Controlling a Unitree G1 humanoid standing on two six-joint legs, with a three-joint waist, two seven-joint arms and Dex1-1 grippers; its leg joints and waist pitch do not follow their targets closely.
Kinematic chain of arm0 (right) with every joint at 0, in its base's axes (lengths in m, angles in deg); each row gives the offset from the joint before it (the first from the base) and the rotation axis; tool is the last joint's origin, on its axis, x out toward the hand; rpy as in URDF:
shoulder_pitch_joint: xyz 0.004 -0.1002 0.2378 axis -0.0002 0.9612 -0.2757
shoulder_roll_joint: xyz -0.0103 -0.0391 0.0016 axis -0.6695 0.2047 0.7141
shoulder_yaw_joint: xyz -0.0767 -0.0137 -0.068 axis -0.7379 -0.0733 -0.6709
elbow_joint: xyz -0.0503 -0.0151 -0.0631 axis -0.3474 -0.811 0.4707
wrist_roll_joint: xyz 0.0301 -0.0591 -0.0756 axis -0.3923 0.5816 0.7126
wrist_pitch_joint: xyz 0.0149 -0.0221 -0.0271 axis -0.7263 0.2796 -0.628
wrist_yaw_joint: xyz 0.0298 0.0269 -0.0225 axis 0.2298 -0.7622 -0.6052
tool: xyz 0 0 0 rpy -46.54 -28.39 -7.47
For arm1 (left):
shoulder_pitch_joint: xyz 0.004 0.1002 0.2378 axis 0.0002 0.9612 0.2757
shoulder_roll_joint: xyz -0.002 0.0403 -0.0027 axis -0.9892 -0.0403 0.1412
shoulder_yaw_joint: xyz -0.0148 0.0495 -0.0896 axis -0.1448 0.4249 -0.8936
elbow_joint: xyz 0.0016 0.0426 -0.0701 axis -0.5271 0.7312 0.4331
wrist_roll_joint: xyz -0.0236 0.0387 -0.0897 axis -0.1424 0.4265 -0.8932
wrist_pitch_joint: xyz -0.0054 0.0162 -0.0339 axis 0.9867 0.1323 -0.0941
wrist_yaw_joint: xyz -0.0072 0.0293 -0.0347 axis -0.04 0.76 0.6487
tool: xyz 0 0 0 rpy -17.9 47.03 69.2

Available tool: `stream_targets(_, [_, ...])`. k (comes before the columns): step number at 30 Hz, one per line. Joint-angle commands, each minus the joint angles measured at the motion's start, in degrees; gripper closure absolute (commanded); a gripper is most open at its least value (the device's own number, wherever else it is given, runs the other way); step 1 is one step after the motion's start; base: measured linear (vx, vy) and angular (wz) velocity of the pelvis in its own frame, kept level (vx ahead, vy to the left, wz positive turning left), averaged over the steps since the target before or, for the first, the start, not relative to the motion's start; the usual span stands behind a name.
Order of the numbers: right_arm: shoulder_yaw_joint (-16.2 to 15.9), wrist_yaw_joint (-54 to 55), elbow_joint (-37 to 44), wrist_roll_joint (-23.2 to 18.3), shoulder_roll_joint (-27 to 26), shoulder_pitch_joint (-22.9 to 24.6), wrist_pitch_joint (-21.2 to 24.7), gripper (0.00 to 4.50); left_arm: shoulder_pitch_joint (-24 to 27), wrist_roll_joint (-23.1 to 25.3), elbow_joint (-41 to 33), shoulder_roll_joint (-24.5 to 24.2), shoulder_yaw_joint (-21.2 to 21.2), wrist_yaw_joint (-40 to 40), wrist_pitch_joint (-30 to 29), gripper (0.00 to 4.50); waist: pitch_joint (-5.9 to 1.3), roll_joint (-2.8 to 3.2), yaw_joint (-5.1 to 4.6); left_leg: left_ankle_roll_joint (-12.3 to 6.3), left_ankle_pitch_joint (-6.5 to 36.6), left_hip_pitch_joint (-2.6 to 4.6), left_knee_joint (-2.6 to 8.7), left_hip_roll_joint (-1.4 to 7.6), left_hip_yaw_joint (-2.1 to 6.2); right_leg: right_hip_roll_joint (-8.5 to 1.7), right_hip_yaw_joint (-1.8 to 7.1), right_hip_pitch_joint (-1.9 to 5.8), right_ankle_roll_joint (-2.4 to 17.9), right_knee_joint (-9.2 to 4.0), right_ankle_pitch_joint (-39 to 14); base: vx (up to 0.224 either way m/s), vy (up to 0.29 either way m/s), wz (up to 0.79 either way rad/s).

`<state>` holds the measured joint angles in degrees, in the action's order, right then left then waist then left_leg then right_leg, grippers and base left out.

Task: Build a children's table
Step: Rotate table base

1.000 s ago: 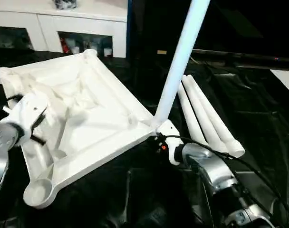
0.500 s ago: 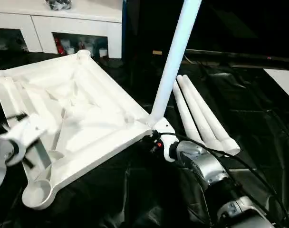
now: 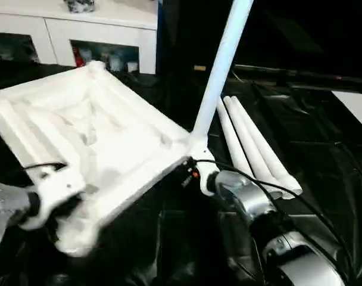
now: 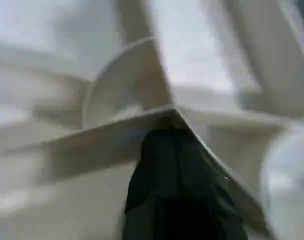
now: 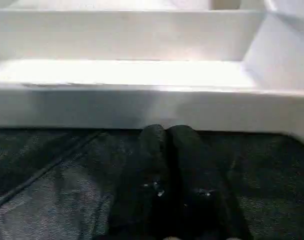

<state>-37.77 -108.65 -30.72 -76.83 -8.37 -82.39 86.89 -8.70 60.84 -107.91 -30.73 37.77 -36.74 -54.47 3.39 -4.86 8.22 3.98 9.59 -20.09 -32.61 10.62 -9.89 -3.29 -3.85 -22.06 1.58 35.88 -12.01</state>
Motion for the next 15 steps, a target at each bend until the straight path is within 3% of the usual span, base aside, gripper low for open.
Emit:
stream_targets(1, [0.4, -0.4, -2.0, 0.5, -0.5, -2.0, -1.9, 4.47, 0.3, -3.7, -4.5, 0.6, 2.9, -3.3, 0.6, 4.5, -2.85, 1.9, -0.21, 3.76, 19.6, 0.86, 4.65, 2.99, 1.41, -5.52, 3.62, 1.15, 9.6, -4.37, -14.9, 0.0, 0.0, 0.0])
stream_targets(4, [0.3, -0.8, -3.4, 0.8, -1.0, -2.7, -2.8, 4.47, -0.5, -5.5, -6.9, 2.7, 5.4, -3.8, 0.1, 4.5, -2.9, 1.55, -0.44, 3.65, 17.8, 0.55, 4.61, 2.9, 1.27, -5.37, 3.59, 1.52, 9.4, -4.17, -13.2, 0.0, 0.0, 0.0])
stream_targets(5, [0.3, -0.9, -3.9, 0.9, -1.1, -2.9, -3.0, 4.47, -0.7, -5.7, -7.3, 3.4, 5.8, -3.8, 0.0, 4.5, -2.98, 1.76, -0.49, 3.92, 17.7, 0.74, 4.55, 2.93, 1.22, -5.34, 3.57, 1.36, 9.5, -4.13, -12.8, 0.0, 0.0, 0.0])
stream_targets(6, [0.2, -1.0, -4.2, 0.9, -1.2, -3.1, -3.3, 4.47, -1.1, -5.5, -7.3, 4.2, 6.6, -3.5, 0.0, 4.5, -3.05, 1.5, -0.56, 3.89, 17.0, 0.68, 4.46, 2.91, 1.12, -5.32, 3.59, 1.49, 9.5, -4.1, -12.0, 0.0, 0.0, 0.0])
stream_targets(10, [-0.1, -1.4, -5.0, 1.2, -1.6, -3.4, -3.7, 4.47, -3.3, -3.7, -5.8, 7.5, 8.8, -1.4, 0.5, 4.5, -3.01, 1.47, -0.8, 3.86, 17.6, 0.69, 4.47, 2.82, 1.12, -5.23, 3.59, 1.52, 9.1, -4.25, -13.2, 0.0, 0.0, 0.0])
stream_targets(11, [-0.1, -1.7, -5.4, 1.3, -1.7, -3.7, -4.0, 4.47, -4.6, -2.8, -4.5, 9.1, 9.6, 0.0, 1.5, 4.5, -2.98, 0.89, -0.91, 3.78, 17.9, 0.79, 4.41, 2.9, 1.0, -5.19, 3.62, 1.45, 8.8, -4.41, -13.8, 0.0, 0.0, 0.0])
stream_targets(13, [-0.2, -1.9, -5.7, 1.3, -1.8, -3.8, -4.3, 4.47, -5.4, -2.2, -3.5, 10.1, 10.2, 0.9, 2.1, 4.5, -3.07, 1.17, -0.83, 3.83, 17.6, 0.8, 4.37, 2.86, 1.08, -5.32, 3.64, 1.44, 8.5, -4.41, -14.6, 0.0, 0.0, 0.0])
stream_targets(14, [0.0, -2.5, -6.6, 1.6, -2.2, -4.3, -4.9, 4.47, -8.7, -1.0, 0.3, 14.5, 11.2, 4.8, 3.5, 4.5, -3.09, 1.04, -0.9, 3.79, 17.1, 0.55, 4.42, 2.83, 1.12, -5.26, 3.62, 1.65, 8.4, -4.33, -14.3, 0.0, 0.0, 0.0])
stream_targets(15, [0.0, -2.6, -6.8, 1.6, -2.2, -4.4, -5.0, 4.47, -9.2, -0.8, 0.8, 15.1, 11.4, 5.4, 3.7, 4.5, -3.09, 1.15, -0.91, 3.89, 17.3, 0.72, 4.41, 2.89, 1.07, -5.21, 3.61, 1.47, 8.3, -4.4, -14.3, 0.0, 0.0, 0.0])
